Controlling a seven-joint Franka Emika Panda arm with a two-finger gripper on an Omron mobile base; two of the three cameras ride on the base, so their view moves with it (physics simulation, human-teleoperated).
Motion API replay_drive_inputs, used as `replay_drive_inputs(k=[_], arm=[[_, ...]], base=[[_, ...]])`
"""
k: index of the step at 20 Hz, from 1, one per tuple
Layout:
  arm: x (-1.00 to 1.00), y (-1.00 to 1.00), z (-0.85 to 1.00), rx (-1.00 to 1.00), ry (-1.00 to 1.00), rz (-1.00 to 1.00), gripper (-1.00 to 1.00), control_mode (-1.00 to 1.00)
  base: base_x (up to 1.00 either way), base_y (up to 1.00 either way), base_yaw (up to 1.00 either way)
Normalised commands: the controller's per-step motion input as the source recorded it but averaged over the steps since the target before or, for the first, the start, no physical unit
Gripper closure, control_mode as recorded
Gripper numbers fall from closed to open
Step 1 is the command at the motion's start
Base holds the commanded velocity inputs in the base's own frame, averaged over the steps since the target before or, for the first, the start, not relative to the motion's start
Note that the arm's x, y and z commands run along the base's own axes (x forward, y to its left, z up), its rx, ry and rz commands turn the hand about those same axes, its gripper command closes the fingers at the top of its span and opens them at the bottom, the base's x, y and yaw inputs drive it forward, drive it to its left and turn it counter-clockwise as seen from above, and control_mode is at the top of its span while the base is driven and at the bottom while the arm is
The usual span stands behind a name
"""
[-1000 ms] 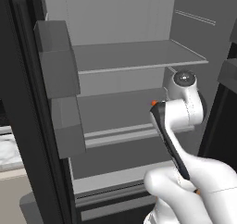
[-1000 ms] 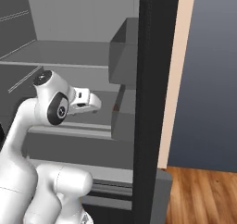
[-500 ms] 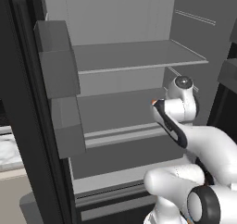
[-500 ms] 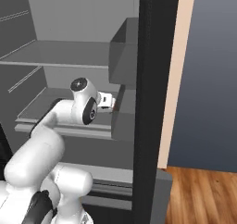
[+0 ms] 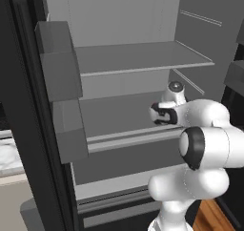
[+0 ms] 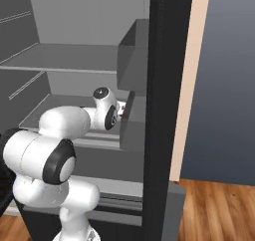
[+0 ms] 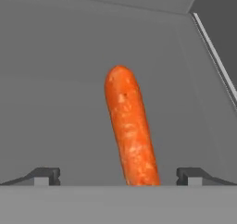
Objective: Gather the lemon wedge and carrot from the fridge and place them on a tray on the dining counter. Then gather the steak and fish from the fridge and place them on the other tray.
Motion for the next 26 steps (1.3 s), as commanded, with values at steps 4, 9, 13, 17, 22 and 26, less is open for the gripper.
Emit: replay_drive_inputs(k=[4,9,13,17,22,26], arm=[[0.65,-0.37,-0.43,0.0,0.06,0.0,-1.0,-1.0],[0.54,-0.18,-0.54,0.0,0.03,0.0,1.0,-1.0],[-0.16,0.04,-0.77,-0.02,0.04,0.0,1.0,-1.0],[-0.77,0.37,-0.57,-0.04,-0.01,0.0,1.0,-1.0],[-1.0,0.43,0.65,-0.01,-0.04,0.06,1.0,-1.0],[-1.0,0.68,1.0,-0.11,0.0,0.11,1.0,-1.0]], base=[[0.0,0.0,0.0],[0.0,0.0,0.0],[0.0,0.0,0.0],[0.0,0.0,0.0],[0.0,0.0,0.0],[0.0,0.0,0.0]])
